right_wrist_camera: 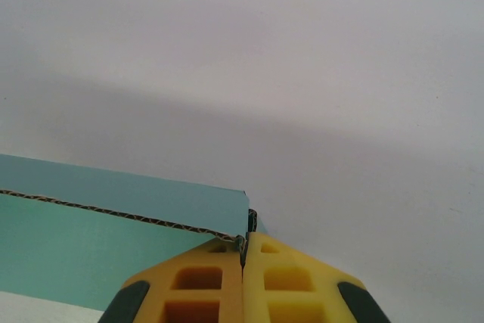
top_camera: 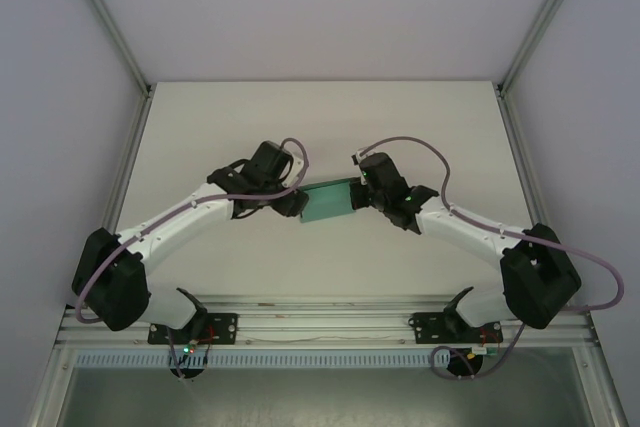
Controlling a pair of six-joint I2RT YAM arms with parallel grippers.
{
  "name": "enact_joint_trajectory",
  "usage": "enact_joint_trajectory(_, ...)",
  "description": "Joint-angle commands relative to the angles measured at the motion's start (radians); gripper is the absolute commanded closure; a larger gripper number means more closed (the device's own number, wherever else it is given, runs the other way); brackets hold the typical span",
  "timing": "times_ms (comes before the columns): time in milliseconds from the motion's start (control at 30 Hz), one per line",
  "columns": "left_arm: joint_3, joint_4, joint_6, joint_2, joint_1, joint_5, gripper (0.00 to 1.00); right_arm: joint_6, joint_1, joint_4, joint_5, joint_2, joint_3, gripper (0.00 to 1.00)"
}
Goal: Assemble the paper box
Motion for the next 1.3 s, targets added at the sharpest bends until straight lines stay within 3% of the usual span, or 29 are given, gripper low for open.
enact_joint_trajectory(0, 0.032, 0.034, -0.001, 0.02, -0.001, 0.01, 0.34, 0.014, 0.008, -0.102, 0.022, 0.026, 0.002, 1.0)
enact_joint_trajectory(133, 0.064, 0.006, 0.005, 0.06, -0.001, -0.01, 0.5, 0.015, 0.008, -0.106, 0.018, 0.024, 0.005, 1.0)
enact_joint_trajectory(200, 0.071, 0.0, 0.007, 0.073, 0.001, -0.004, 0.53, 0.013, 0.007, -0.108, 0.018, 0.026, 0.004, 1.0)
enact_joint_trajectory(300, 0.084, -0.002, -0.008, 0.084, 0.001, -0.003, 0.72, 0.015, 0.008, -0.111, 0.016, 0.029, 0.008, 1.0)
enact_joint_trajectory(467, 0.096, 0.003, -0.035, 0.079, 0.001, 0.036, 0.85, 0.018, 0.009, -0.134, 0.021, 0.035, 0.019, 1.0)
enact_joint_trajectory(800, 0.103, -0.007, -0.367, 0.098, -0.001, 0.111, 0.9, 0.073, 0.046, -0.149, 0.101, 0.038, 0.015, 1.0)
enact_joint_trajectory(933, 0.135, -0.078, -0.472, 0.116, -0.001, 0.097, 0.99, 0.088, 0.092, -0.175, 0.186, 0.046, 0.028, 1.0)
enact_joint_trajectory(1067, 0.147, -0.091, -0.525, 0.132, 0.009, 0.181, 0.99, 0.102, 0.119, -0.179, 0.212, 0.048, 0.023, 1.0)
enact_joint_trajectory(1267, 0.146, -0.094, -0.561, 0.147, 0.021, 0.193, 0.99, 0.123, 0.136, -0.179, 0.225, 0.042, 0.005, 1.0)
